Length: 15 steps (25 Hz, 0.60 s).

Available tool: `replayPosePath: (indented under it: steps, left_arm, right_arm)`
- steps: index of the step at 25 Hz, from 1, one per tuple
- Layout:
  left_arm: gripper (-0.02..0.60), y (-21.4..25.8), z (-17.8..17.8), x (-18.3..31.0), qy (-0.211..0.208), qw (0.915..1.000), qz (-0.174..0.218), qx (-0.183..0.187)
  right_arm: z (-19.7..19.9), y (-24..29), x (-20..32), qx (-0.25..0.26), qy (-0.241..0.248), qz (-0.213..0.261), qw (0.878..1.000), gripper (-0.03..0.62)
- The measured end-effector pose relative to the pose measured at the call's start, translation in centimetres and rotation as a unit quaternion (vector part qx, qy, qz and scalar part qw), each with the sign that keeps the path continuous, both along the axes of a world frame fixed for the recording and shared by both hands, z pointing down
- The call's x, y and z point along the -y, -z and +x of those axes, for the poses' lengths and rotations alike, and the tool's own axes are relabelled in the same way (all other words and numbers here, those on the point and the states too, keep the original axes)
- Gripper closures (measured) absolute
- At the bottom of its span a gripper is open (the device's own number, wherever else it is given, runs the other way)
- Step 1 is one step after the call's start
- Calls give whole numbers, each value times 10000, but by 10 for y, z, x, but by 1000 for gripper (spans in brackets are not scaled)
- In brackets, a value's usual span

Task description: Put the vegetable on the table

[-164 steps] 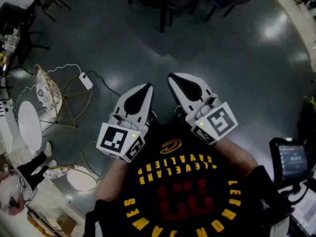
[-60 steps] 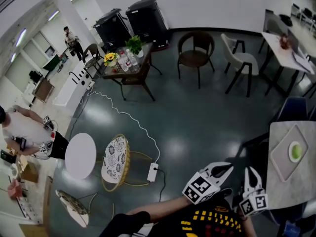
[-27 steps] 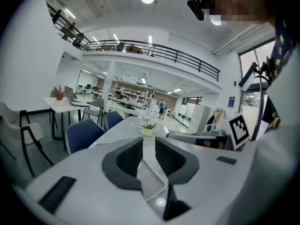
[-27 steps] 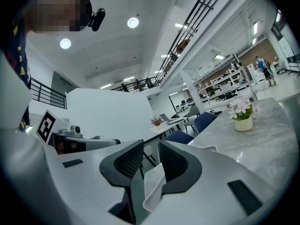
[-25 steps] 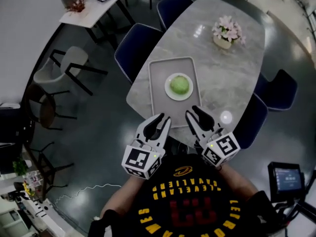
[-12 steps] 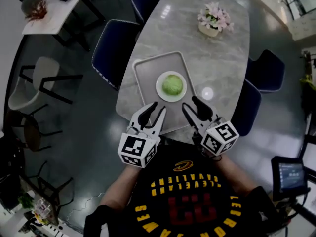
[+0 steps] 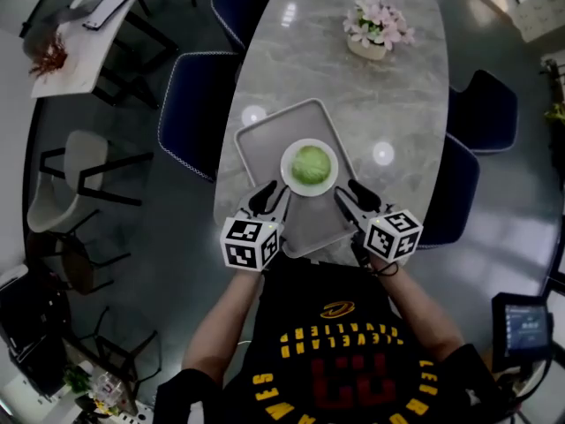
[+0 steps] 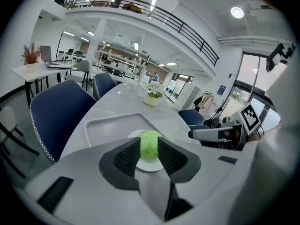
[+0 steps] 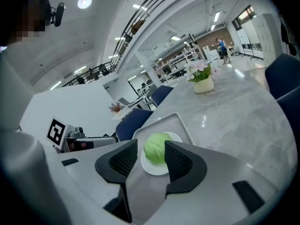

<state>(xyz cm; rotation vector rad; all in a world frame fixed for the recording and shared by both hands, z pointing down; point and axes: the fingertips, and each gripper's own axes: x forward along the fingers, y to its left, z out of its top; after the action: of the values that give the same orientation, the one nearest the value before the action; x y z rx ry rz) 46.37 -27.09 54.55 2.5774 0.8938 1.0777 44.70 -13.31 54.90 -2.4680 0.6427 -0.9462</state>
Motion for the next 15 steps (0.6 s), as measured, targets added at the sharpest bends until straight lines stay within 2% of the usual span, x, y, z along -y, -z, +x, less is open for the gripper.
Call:
replayPosePath:
  steps: [5,8,12,15]
  left_arm:
    - [480,-44,12,6,244,9956,90,899]
    - [480,-60,22,9,216,9924,207,1196]
    - [480,-85,27,10,230,9845,212,1724]
    - [480,-102,33,11,263,9802,328,1933]
  right_arm:
    - [4,-47,-6,716,-222,601,9954,414]
    - [5,-69,-9,1092,-469,833,9894,414]
    - [5,-90,-11,1474,-632,913,9828,414]
    - [10,-100,-11,1628,-719,1035,9786,414]
